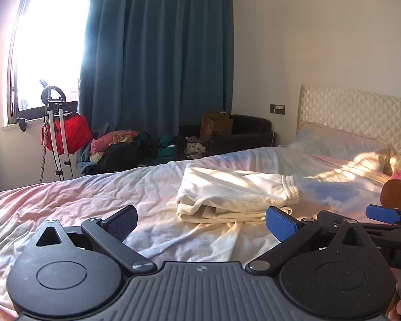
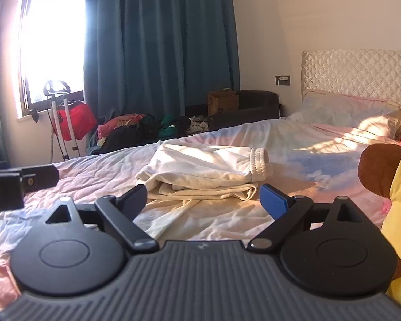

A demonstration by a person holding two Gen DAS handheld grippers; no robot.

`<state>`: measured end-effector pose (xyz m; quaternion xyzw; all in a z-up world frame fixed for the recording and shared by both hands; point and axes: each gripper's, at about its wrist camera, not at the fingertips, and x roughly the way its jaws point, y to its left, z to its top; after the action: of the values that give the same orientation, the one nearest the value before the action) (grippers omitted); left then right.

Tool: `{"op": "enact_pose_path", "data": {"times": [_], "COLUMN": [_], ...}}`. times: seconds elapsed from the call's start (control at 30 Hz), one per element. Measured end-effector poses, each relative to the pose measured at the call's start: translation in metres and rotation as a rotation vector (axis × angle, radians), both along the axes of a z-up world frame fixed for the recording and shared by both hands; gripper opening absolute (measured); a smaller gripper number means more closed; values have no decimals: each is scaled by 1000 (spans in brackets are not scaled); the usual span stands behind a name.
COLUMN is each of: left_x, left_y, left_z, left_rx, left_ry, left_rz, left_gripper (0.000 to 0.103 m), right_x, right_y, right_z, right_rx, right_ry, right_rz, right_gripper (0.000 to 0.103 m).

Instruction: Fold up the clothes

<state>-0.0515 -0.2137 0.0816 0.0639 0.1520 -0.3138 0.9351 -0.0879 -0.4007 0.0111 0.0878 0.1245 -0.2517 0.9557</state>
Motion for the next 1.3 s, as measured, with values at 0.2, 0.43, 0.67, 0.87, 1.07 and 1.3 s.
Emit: {"op": "enact_pose_path", "data": {"times": [0.2, 0.43, 0.67, 0.87, 1.07, 1.3], "left_x": [-2, -3, -4, -4, -6, -1], "left_y": [-1, -2, -2, -2, -1, -10], "left_z": [0, -1, -1, -1, -1, -6], "left_rx": [7, 16, 18, 22, 21, 90], "left_ry": [-4, -1, 5, 5, 1, 53], "left_rz": [8, 15, 17, 22, 22, 20], "left_gripper": [103, 103, 103, 103, 103, 103], "right_x": [-3, 0, 0, 1, 1, 1], "right_y": [0, -1, -2, -2, -2, 0], "right_z": [2, 2, 2, 2, 2, 2], "right_rx": [11, 7, 6, 10, 11, 8], "right_ry": [0, 8, 9, 9, 10, 13], "right_rz": [-5, -3, -3, -3, -2, -4], "right_gripper": [93, 93, 93, 93, 93, 93]}}
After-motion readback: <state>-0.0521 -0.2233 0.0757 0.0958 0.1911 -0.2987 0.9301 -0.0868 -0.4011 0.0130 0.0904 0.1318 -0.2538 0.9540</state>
